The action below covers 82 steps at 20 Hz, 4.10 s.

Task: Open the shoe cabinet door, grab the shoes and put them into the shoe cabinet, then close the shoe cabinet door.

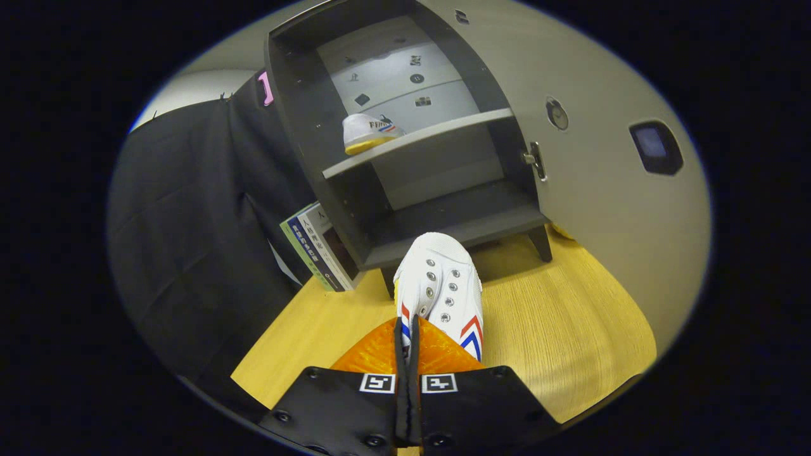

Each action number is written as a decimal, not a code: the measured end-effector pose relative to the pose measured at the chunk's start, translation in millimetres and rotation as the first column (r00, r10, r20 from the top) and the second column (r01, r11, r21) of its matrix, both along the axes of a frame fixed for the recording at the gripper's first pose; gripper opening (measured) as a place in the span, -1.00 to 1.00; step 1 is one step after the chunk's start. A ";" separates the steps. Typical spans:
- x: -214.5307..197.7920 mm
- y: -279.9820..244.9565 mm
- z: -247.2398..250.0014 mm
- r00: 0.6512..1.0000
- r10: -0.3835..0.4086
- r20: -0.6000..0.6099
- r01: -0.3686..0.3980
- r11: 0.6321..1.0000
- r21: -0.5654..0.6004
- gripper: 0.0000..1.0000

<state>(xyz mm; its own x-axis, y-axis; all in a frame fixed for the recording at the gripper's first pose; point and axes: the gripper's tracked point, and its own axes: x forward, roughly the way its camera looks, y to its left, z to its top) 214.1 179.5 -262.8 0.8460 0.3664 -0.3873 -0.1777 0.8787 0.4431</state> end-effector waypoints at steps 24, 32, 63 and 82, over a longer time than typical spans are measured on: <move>250.9 -47.9 187.0 0.926 -0.079 0.368 0.147 0.976 -0.160 -0.98; 320.3 -38.4 163.5 0.947 -0.080 0.313 0.159 0.959 -0.237 -0.98; -28.3 -80.4 310.4 0.875 -0.032 0.484 0.178 0.950 -0.258 0.99; -140.4 -254.7 322.6 0.888 -0.113 0.446 0.226 0.951 -0.210 0.98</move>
